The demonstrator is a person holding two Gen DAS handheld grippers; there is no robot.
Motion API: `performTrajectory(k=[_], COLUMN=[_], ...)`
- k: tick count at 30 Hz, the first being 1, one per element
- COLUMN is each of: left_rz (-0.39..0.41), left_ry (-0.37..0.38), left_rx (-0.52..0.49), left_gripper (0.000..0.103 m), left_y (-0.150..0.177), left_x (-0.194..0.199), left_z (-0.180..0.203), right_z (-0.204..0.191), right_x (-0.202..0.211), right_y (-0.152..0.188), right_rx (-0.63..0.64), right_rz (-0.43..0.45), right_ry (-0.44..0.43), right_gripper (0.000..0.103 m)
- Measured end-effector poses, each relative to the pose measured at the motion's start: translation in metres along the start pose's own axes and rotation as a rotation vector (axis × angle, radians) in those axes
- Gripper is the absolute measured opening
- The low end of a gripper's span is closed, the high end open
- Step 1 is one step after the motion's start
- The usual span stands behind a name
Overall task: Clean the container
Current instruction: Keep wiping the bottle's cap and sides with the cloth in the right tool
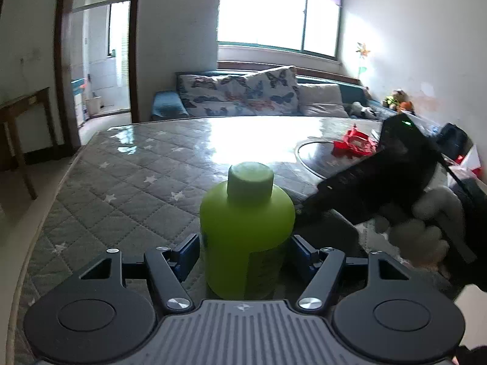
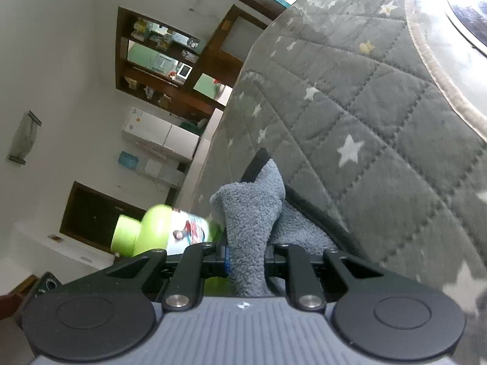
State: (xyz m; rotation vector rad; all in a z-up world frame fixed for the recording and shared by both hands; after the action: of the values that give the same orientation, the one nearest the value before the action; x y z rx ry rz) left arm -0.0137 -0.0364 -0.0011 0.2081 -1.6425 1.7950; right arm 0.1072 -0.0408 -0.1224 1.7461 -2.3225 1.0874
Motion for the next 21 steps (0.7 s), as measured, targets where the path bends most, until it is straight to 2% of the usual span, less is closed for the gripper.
performTrajectory(k=[4, 7, 13, 21], left_rz=[0.012, 0.018, 0.036, 0.066], left_ry=[-0.042, -0.045, -0.005, 0.108], left_rx=[0.004, -0.010, -0.034, -0.033], left_gripper=[0.071, 0.070, 0.069, 0.069], left_y=[-0.001, -0.003, 0.001, 0.001], left_x=[-0.005, -0.008, -0.007, -0.021], left_z=[0.002, 0.004, 0.004, 0.020], right_z=[-0.010, -0.018, -0.038, -0.051], right_x=[0.010, 0.023, 0.056, 0.081], right_y=[0.013, 0.013, -0.002, -0.015], right_rx=[0.037, 0.036, 0.048, 0.076], right_rz=[-0.009, 0.023, 0.127, 0.181], right_ry=[0.013, -0.005, -0.077, -0.052], right_gripper=[0.015, 0.015, 0.015, 0.015])
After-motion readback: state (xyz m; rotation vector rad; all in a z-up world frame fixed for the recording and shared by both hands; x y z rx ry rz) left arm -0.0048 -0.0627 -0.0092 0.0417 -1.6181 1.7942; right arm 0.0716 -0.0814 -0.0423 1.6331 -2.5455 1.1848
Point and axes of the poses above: each gripper's, at about its wrist camera, not at the fingertips, and x roughly against the way its jaws point, z to its right, y to its underside, the point moved 8 cm from there along -x, roughly the way its jaws point, and after that the axes turned 9 degrees about x, right-handed, at the moved point
